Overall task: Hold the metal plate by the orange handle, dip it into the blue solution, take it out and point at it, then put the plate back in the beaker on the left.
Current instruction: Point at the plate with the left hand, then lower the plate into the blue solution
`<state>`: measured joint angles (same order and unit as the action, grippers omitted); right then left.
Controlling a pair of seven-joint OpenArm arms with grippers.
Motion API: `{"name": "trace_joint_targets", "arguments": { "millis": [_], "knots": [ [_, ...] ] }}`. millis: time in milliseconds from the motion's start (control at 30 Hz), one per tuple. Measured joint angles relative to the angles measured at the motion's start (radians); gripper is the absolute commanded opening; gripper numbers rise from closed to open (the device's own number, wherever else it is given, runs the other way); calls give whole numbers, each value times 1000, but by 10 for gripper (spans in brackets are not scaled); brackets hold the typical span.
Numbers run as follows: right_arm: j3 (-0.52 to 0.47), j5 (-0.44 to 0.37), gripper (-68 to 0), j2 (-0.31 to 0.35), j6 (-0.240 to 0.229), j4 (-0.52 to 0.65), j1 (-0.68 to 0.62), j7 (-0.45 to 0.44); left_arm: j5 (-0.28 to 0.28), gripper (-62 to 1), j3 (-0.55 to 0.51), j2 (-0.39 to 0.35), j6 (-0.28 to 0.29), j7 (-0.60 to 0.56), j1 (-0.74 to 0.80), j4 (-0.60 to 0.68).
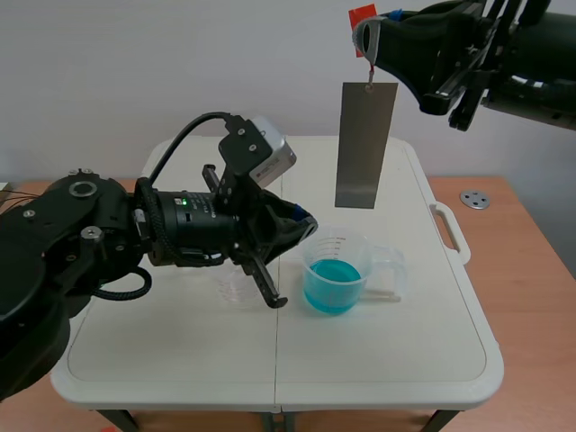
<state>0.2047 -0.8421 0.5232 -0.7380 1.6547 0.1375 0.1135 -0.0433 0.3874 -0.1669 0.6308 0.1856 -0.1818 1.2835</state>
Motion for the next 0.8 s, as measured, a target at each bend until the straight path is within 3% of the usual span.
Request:
{"name": "trace_joint_targets", "arguments": {
  "millis": [233,800],
  "knots": [
    [0,0,-664,0,0,0,0,1,20,-585,31,12,-89,-29,-32,-34],
    [0,0,-664,0,0,0,0,3,40,-585,31,14,-88,-48,-31,-42]
  ]
}}
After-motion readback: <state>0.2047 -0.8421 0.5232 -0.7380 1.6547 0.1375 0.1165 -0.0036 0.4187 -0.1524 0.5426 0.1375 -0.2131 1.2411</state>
